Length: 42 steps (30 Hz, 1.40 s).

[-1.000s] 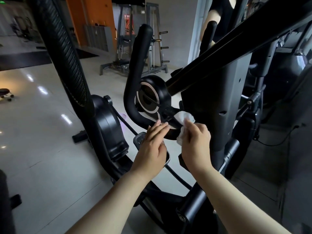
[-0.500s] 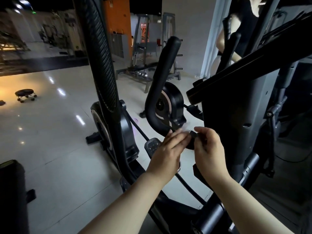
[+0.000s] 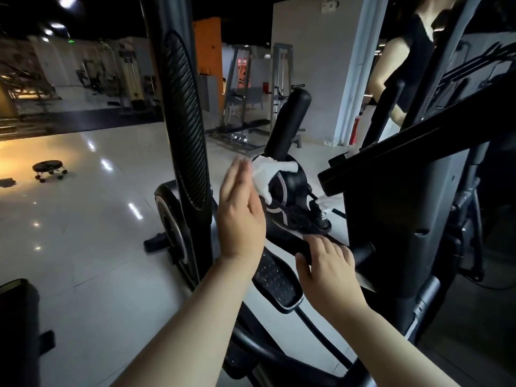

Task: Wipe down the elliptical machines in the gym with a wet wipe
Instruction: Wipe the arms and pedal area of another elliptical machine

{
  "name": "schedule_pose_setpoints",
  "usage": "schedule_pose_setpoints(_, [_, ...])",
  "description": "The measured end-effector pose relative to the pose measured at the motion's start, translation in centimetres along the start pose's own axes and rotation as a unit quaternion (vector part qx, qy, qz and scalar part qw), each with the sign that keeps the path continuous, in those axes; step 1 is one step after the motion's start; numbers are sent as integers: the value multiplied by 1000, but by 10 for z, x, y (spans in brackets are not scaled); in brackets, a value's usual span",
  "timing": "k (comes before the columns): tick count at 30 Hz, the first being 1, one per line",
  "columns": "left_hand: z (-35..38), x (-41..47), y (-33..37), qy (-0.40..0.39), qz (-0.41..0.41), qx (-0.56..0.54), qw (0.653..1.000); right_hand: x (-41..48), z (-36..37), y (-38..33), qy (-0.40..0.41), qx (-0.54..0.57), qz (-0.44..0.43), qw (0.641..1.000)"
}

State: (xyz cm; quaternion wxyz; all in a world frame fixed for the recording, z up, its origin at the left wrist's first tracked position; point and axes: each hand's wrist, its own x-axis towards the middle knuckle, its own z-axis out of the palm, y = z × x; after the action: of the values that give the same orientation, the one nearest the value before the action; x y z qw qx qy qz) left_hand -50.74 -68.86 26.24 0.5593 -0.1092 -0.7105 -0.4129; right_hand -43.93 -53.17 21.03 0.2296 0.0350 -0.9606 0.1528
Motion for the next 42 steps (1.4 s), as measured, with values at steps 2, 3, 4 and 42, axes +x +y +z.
schedule_pose_setpoints(2, [8,-5,-8,-51,-36,15,998,1,4,-2,10,-31,0,999])
schedule_pose_setpoints(3, [11,-15,-13,-83,-49,27,995,1,7,-3,19,-43,-4,999])
schedule_pose_setpoints(4, [11,-27,-17,-106,-57,40,992,0,8,-3,26,-54,-8,998])
schedule_pose_setpoints(42, [-1,-112,48,-351,-476,-171,788,-24,-6,27,-38,150,-127,980])
